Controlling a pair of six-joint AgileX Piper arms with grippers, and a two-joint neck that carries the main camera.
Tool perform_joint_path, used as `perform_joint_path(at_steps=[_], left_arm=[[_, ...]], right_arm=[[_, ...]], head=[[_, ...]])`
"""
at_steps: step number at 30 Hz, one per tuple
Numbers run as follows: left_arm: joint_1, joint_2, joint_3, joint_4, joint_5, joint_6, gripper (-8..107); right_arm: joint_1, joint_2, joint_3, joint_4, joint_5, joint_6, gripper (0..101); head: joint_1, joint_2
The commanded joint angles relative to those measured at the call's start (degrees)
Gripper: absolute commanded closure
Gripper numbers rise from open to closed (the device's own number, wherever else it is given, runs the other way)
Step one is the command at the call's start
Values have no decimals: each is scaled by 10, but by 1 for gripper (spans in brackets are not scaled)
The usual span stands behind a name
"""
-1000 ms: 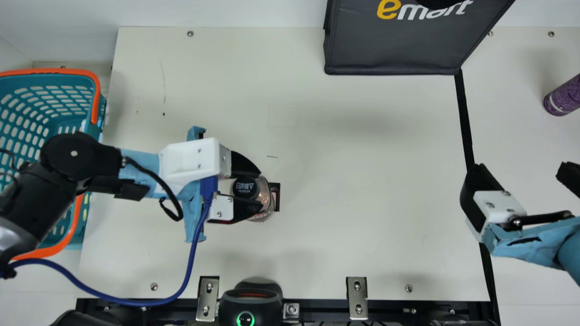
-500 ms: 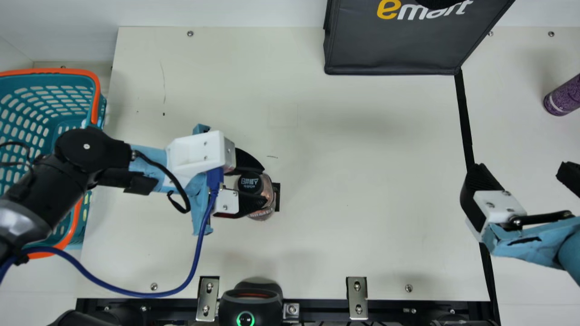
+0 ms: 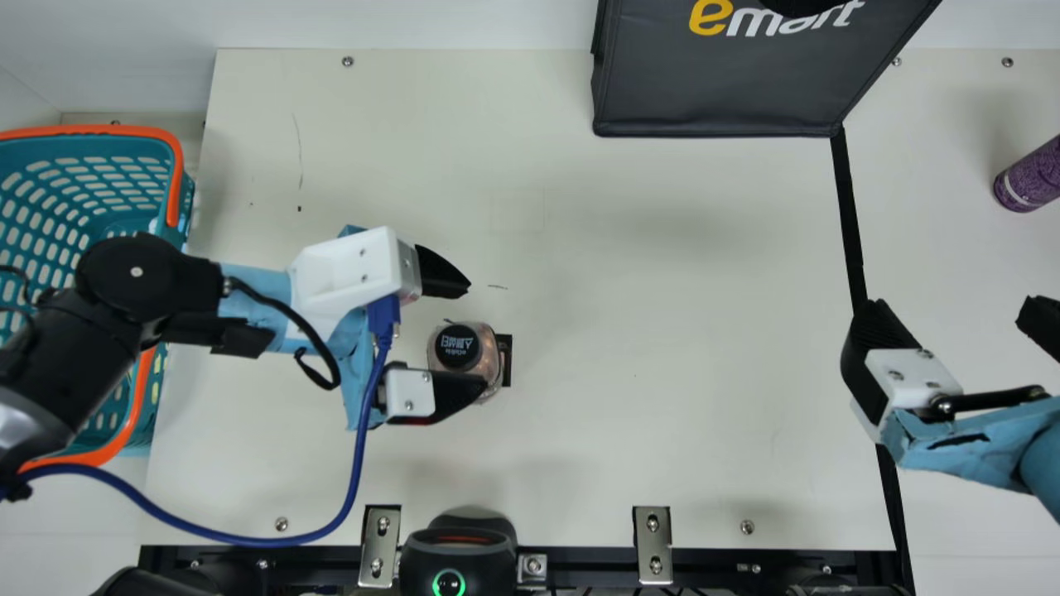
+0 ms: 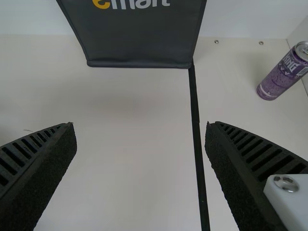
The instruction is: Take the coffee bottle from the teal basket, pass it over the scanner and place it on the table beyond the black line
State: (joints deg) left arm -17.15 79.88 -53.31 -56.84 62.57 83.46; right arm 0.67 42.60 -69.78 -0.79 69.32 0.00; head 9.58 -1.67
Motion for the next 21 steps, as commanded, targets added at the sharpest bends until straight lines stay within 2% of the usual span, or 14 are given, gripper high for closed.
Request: perform_joint_path(at_steps=[1,11,21], left_arm=[[3,-12,-2,6,6,-32,9],[22,-97,-5,59,17,-179,9],[7,-195,10,146,-25,-367,9]], right_arm=[[0,0,0,0,0,0,6],[0,0,0,0,0,0,6],[0,0,0,0,0,0,6]], head=[[-17,1],[-17,1],[-17,1]])
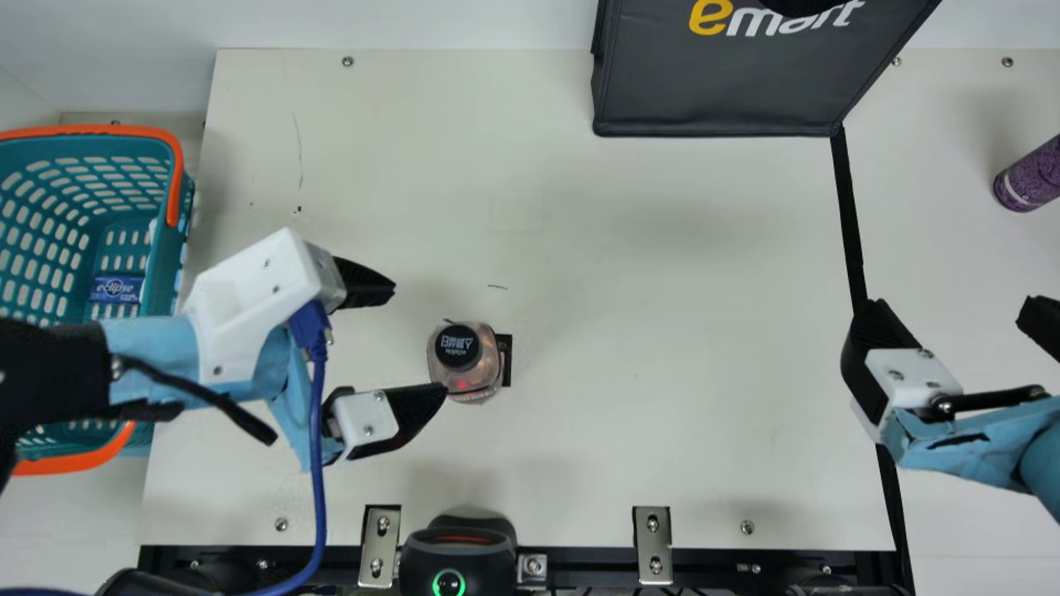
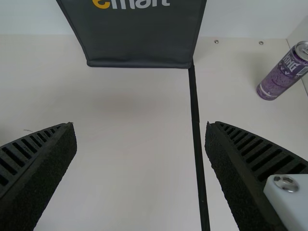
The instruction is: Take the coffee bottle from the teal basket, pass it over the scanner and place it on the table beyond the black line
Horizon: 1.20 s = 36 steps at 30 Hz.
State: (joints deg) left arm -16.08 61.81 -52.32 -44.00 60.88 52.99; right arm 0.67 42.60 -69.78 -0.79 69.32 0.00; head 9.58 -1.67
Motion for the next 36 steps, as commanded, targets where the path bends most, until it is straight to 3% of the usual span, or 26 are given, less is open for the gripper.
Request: perform_joint_path(at_steps=[1,11,17,27,36], left_arm=[[-7,-23,1,30,-12,-87,9],[-58,-72,-20,199,-37,-356,9],[-121,-77,-33,313,-45,-517,9],[-269,-58,-50,493,-53,-793,9],[-427,-9,-80,642,-22,-1034,9]], right_arm=[[0,0,0,0,0,0,6],[0,0,0,0,0,0,6],[0,0,0,0,0,0,6],[0,0,0,0,0,0,6],[0,0,0,0,0,0,6]], head=[[-17,1],[-17,1],[-17,1],[-17,1],[-17,1]])
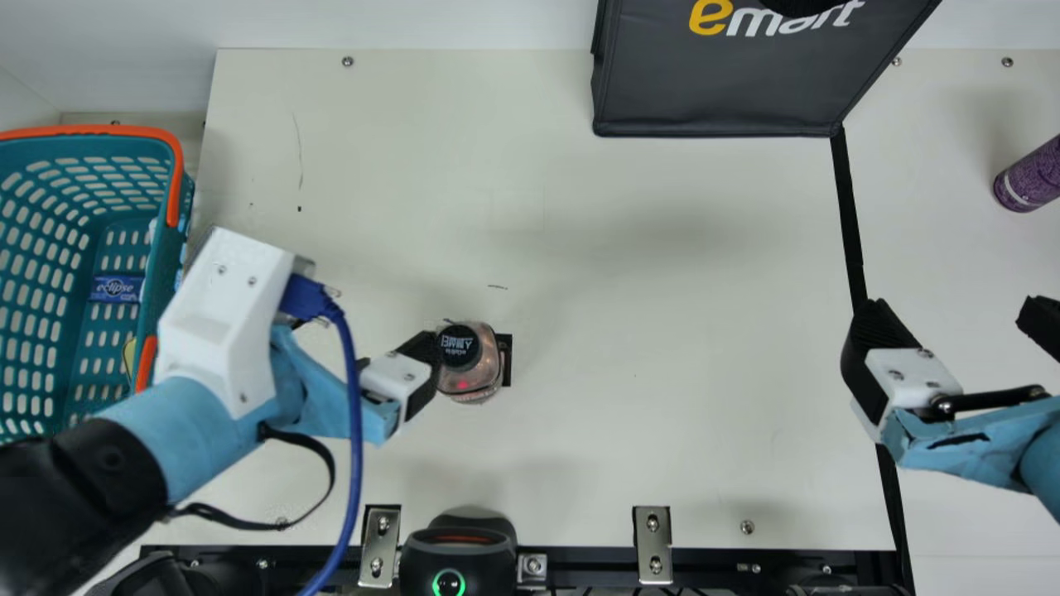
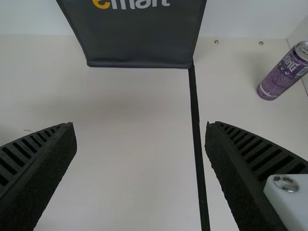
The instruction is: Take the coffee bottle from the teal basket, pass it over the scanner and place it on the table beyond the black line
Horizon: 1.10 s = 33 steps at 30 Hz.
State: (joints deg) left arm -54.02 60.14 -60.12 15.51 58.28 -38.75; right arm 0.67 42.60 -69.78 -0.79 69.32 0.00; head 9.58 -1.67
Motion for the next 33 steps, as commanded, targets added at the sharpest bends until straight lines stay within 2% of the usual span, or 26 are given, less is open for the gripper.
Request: perform_joint_path(at_steps=[1,10,17,24,33], left_arm=[[-66,14,-6,62,10,-142,9],[-194,77,-28,160,58,-330,9],[-256,105,-13,219,79,-440,9],[-287,121,22,267,77,-522,9],[-284,145,58,307,54,-589,9]], right_arm=[[0,0,0,0,0,0,6],[0,0,0,0,0,0,6],[0,0,0,0,0,0,6],[0,0,0,0,0,0,6],[0,0,0,0,1,0,6]], head=[[-17,1],[-17,1],[-17,1],[-17,1],[-17,1]])
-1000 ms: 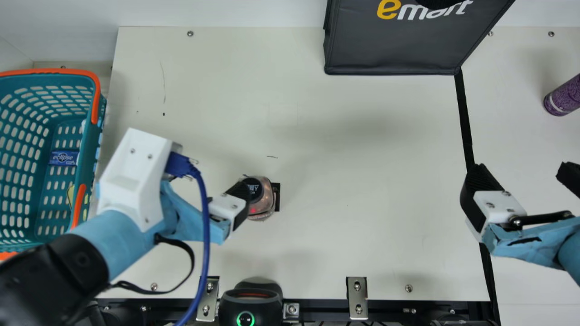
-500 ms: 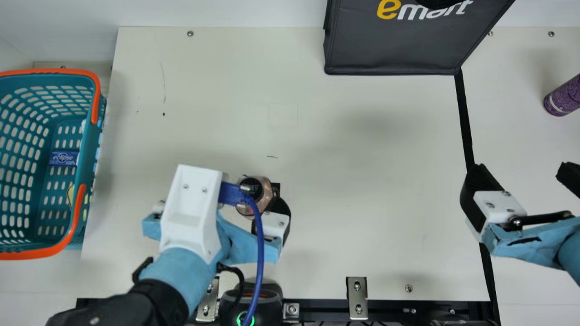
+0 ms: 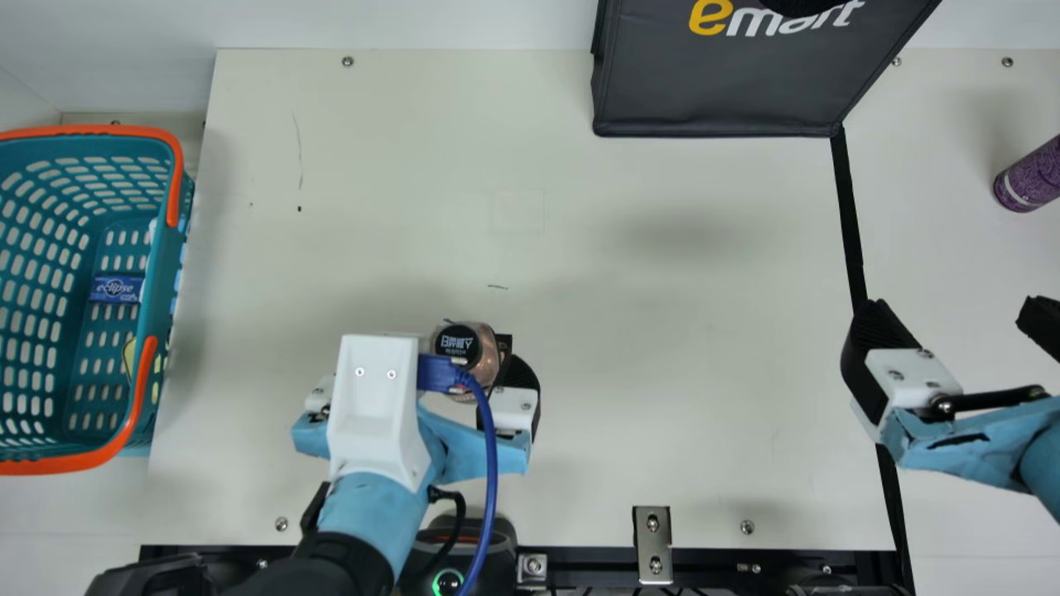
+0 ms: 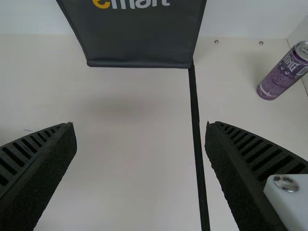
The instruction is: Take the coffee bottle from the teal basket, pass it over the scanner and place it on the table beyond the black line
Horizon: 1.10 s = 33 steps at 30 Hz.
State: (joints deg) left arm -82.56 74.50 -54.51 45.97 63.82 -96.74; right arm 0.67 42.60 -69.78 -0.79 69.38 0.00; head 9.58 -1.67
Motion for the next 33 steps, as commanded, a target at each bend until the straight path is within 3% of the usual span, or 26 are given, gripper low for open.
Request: perform_joint_path(at_steps=[1,6,21,33], left_arm=[[3,5,4,5,-4,-15,9],[10,18,12,15,-15,-38,9],[22,21,18,29,-29,-51,107],[29,-26,-7,-11,-9,43,107]], right_arm=[[0,0,0,0,0,0,6],[0,0,0,0,0,0,6],[0,0,0,0,0,0,6],[0,0,0,0,0,0,6]], head=[[-17,1],[-17,1],[-17,1],[-17,1]])
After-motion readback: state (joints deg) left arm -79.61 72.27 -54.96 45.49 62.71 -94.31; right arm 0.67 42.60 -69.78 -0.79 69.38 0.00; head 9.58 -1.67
